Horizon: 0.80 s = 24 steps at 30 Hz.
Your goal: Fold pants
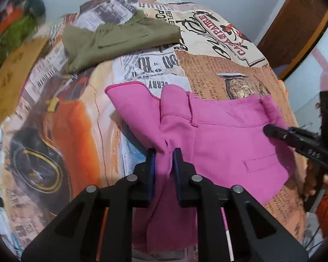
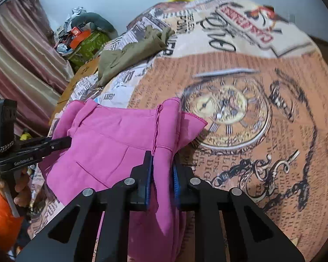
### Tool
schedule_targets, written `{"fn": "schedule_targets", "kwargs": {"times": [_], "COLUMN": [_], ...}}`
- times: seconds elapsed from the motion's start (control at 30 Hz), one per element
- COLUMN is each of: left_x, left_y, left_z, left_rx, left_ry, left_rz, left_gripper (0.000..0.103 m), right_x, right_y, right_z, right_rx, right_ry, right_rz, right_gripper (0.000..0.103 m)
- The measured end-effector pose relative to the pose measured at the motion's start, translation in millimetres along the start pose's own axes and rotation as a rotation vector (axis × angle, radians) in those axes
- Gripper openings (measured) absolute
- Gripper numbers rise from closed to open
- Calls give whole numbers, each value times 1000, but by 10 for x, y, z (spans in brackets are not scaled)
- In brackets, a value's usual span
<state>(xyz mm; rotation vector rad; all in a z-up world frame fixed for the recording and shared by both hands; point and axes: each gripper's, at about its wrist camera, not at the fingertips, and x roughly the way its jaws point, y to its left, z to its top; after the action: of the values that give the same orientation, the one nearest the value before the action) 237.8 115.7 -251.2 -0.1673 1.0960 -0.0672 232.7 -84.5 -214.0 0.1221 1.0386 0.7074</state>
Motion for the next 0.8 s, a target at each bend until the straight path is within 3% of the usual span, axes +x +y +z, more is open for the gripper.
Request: {"fn": "schedule_targets", "kwargs": {"times": [0.4, 0.8], "left_x": [-352, -1021], "left_y": [-12, -7], "left_z": [75, 288], "left_rx": [21, 69], "left_ry": [-65, -177], "left_rz": [32, 106], "left_gripper": [9, 9], "right_x": [-256, -604], "right_y": [191, 598], "right_z": [149, 489], "right_rx": [-36, -135], "right_ry": [-77, -190], "right_rz": [4, 14], "right_gripper": [13, 13]}}
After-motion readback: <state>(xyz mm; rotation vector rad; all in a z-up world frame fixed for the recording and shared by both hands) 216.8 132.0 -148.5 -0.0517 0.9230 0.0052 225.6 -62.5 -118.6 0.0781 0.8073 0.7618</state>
